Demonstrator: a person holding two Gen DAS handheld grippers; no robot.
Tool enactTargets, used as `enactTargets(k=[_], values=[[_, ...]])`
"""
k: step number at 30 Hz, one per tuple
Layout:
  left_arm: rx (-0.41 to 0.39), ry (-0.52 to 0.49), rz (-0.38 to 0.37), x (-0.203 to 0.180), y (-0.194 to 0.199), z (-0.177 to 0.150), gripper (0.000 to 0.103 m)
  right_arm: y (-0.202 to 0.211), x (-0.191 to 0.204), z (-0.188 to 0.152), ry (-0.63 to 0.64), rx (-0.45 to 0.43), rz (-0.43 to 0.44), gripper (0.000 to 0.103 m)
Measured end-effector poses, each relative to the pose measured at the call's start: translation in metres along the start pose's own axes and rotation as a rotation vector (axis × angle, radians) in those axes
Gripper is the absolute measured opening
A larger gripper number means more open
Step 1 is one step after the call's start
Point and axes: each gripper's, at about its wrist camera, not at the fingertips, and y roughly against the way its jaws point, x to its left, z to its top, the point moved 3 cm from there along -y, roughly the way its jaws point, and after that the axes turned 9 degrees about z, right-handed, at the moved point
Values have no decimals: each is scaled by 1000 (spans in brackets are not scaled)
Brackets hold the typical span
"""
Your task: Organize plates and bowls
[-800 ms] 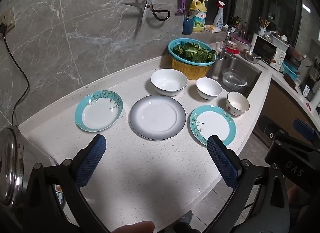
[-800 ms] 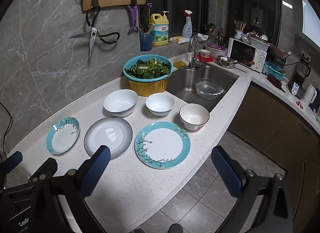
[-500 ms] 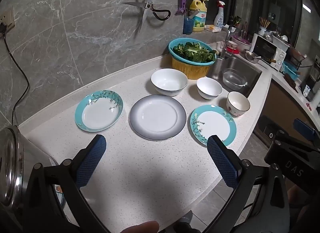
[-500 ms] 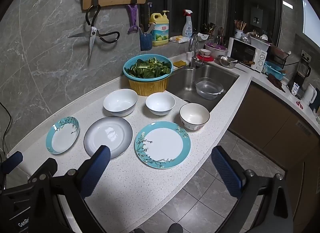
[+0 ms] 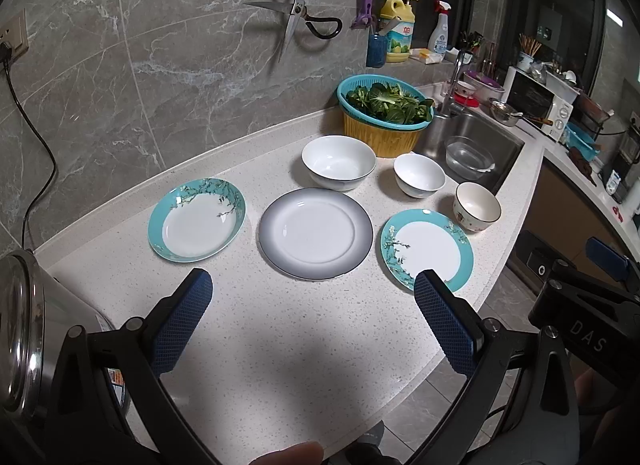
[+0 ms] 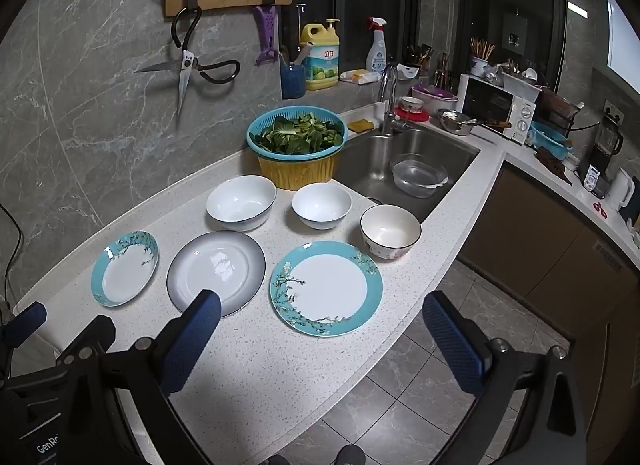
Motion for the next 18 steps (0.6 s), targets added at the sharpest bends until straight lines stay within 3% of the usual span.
enactTargets(k=[18], values=[[5,0,1,-2,-13,-5,102,-2,-1,2,0,5,0,103]])
